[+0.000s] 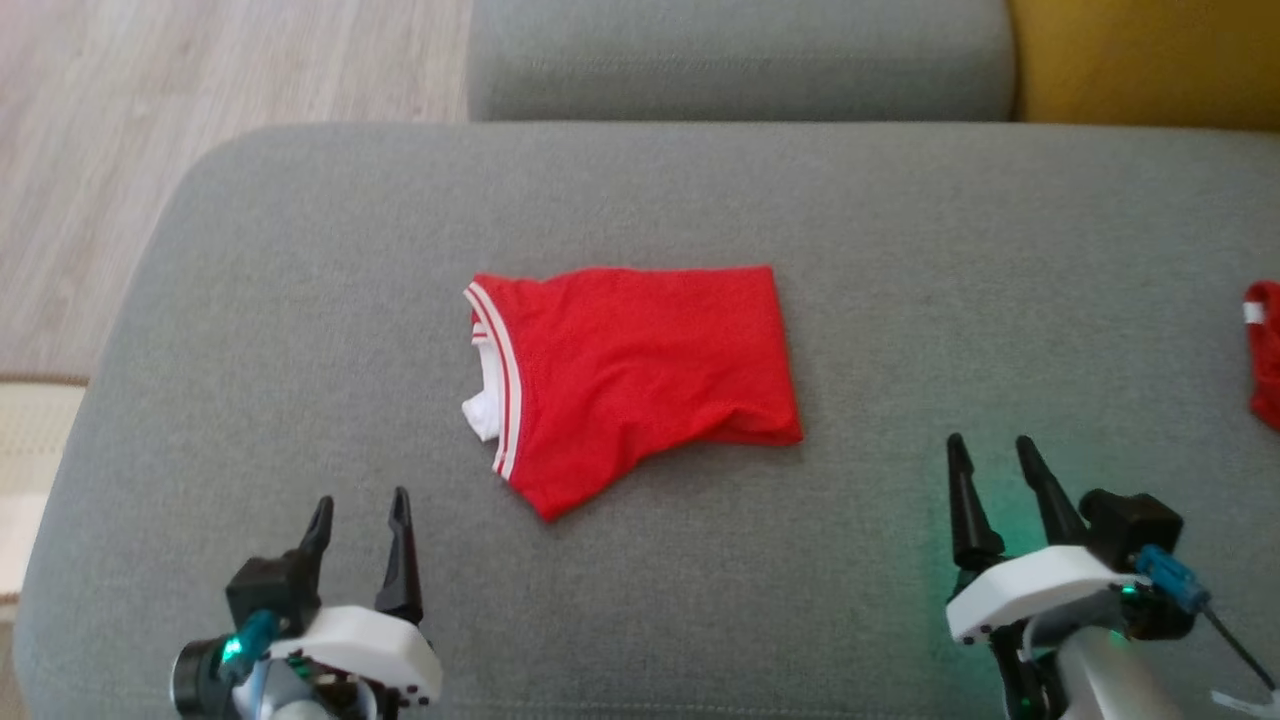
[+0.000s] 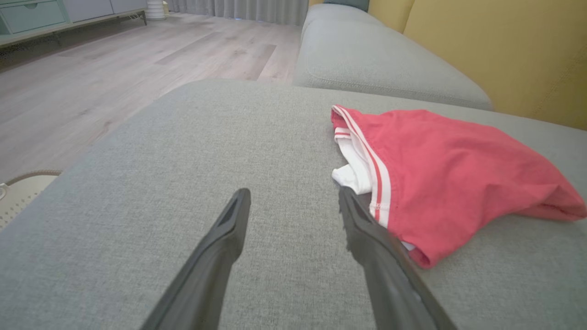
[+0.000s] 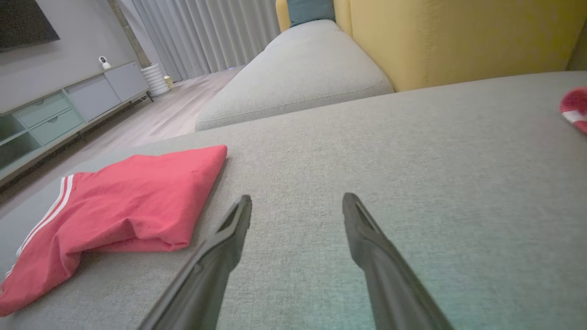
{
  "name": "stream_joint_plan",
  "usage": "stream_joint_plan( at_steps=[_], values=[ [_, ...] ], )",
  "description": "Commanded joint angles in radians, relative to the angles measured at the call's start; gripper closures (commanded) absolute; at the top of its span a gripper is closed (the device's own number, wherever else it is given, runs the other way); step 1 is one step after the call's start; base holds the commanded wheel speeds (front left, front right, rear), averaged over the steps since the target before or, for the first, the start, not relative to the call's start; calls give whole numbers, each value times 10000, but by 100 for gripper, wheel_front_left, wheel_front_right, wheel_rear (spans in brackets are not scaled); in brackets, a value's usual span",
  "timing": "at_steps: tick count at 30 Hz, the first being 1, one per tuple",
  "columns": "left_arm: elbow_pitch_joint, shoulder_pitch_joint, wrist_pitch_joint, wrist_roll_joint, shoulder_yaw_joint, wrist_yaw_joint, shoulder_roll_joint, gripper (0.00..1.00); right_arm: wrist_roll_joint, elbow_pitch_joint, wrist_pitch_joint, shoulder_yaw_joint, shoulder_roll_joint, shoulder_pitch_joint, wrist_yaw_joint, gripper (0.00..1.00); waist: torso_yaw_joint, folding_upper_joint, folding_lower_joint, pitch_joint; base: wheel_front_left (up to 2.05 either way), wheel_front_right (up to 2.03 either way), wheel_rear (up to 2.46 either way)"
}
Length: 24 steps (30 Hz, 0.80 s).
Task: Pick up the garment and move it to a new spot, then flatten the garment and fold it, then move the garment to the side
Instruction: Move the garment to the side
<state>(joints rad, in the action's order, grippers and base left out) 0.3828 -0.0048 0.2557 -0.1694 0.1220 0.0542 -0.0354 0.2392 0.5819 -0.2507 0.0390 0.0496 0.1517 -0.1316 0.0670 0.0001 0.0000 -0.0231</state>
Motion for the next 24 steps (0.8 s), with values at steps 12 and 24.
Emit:
stream_joint_plan(
  at_steps=[12, 24],
  values=[
    [-430, -1343, 61, -272, 1006, -164, -148, 0, -504, 674, -110, 595, 7, 2418, 9, 0, 1897, -1, 0, -1712, 0, 0, 0],
    [-420, -1522, 61, -545, 1385, -58, -148, 0, -1327, 4112, -23, 8, 7, 4117, 9, 100, 2843, -1, 0, -2103, 0, 0, 0]
  ],
)
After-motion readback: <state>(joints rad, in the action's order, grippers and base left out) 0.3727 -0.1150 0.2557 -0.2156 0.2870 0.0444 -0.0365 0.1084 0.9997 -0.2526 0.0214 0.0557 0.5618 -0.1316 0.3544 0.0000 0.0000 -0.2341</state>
